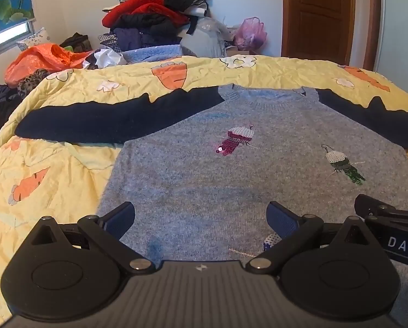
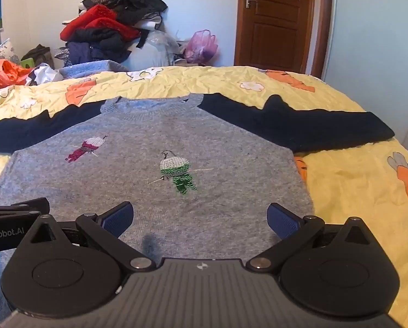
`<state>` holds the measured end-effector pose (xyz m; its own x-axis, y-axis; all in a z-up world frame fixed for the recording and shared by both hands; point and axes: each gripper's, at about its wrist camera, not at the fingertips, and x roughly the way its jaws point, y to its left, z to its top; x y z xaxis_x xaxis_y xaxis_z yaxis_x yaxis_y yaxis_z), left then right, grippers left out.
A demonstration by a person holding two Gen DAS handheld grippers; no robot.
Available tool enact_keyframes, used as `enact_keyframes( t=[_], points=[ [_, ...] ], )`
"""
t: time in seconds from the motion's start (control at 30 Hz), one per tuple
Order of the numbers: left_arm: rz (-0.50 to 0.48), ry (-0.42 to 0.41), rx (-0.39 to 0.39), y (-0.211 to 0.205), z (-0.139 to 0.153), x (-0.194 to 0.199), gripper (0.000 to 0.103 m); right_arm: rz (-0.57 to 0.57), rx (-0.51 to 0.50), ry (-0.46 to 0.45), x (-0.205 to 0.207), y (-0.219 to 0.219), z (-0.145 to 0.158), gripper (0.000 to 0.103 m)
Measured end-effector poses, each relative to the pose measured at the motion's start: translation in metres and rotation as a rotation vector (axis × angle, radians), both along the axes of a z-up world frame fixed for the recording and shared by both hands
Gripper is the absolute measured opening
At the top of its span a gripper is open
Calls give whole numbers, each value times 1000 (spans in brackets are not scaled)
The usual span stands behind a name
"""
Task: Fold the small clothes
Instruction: 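Grasp the navy sleeve cuff with the right gripper and lift it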
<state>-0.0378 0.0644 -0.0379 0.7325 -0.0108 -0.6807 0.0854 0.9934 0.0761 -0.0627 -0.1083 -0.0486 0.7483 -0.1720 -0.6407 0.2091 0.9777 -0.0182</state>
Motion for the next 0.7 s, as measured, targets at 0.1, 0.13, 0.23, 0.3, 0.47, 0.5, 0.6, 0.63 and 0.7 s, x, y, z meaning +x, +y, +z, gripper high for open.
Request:
enact_keyframes(
  t=[0.1,0.13,0.23,0.3,0.47,0.5,0.6,0.63,0.7],
  points=[
    [0,9,3,-3,0,3,103,7,11,-2,2,-2,0,103],
    [-5,9,7,-4,0,4,103,7,15,-1,3,-3,0,103],
    [-9,11,26,-11,-1,7,103,15,19,-2,6,-7,-1,103],
    [-18,16,31,-17,-1,10,103,20,34,-4,7,-13,0,103],
    [-44,16,42,-42,0,22,103,-1,39,-17,14,-39,3,103],
    [-50,17,42,-48,0,25,103,2,44,-16,16,-45,3,103],
    [-76,16,45,-71,1,32,103,-7,18,-3,19,-65,3,103],
    [-84,14,47,-78,1,34,103,-6,9,-5,20,-71,3,103],
    [-96,13,49,-92,1,38,103,-11,16,-10,23,-84,2,103]
  ],
)
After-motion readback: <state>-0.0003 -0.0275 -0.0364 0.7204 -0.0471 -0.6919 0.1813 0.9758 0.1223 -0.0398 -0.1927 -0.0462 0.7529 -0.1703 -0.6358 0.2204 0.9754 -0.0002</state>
